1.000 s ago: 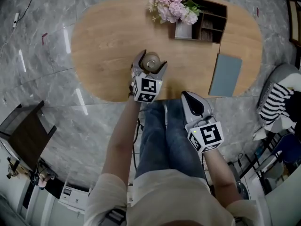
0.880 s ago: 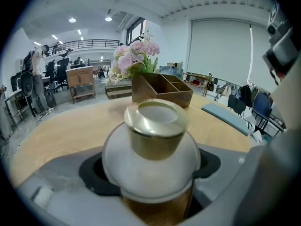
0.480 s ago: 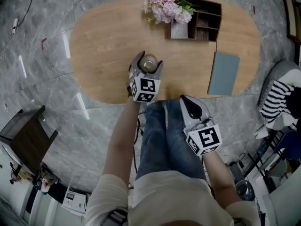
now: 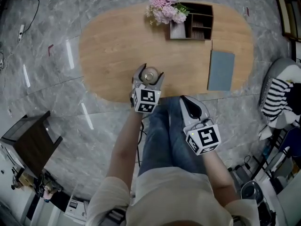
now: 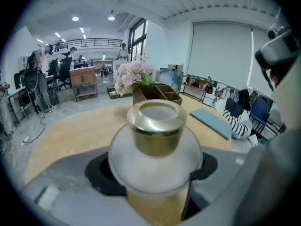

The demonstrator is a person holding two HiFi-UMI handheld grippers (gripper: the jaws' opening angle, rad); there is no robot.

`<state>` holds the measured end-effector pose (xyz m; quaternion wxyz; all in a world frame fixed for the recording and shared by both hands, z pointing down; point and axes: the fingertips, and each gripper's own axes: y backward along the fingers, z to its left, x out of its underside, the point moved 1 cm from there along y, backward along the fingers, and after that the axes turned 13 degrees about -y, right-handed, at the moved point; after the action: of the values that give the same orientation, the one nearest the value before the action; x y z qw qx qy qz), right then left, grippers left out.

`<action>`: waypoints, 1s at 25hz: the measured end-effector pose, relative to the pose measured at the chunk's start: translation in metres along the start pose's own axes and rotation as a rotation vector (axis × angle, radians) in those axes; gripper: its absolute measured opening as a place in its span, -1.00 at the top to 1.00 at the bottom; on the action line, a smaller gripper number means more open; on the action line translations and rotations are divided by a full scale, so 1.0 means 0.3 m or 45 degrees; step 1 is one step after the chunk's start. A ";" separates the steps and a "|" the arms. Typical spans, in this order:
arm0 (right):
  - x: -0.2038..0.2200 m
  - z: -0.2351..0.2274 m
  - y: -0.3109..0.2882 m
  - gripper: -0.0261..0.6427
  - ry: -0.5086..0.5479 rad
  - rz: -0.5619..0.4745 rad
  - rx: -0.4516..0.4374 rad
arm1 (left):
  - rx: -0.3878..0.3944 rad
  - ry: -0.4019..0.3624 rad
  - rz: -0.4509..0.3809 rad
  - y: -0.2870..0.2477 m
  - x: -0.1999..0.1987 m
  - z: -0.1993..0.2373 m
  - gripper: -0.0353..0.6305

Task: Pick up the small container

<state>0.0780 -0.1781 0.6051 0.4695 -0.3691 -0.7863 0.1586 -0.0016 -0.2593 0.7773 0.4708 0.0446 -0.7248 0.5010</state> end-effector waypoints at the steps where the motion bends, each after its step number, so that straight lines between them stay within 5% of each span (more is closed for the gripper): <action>1: -0.005 0.016 0.015 0.93 0.003 -0.013 0.001 | -0.004 0.007 -0.007 0.030 -0.009 -0.005 -0.13; 25: -0.141 0.377 0.418 0.93 0.181 -0.258 -0.046 | -0.062 0.078 -0.149 0.758 -0.319 -0.087 -0.14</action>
<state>0.0476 -0.1130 0.4467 0.5309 -0.3066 -0.7870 0.0694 -0.0540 -0.1660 0.5536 0.5221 0.0602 -0.7183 0.4559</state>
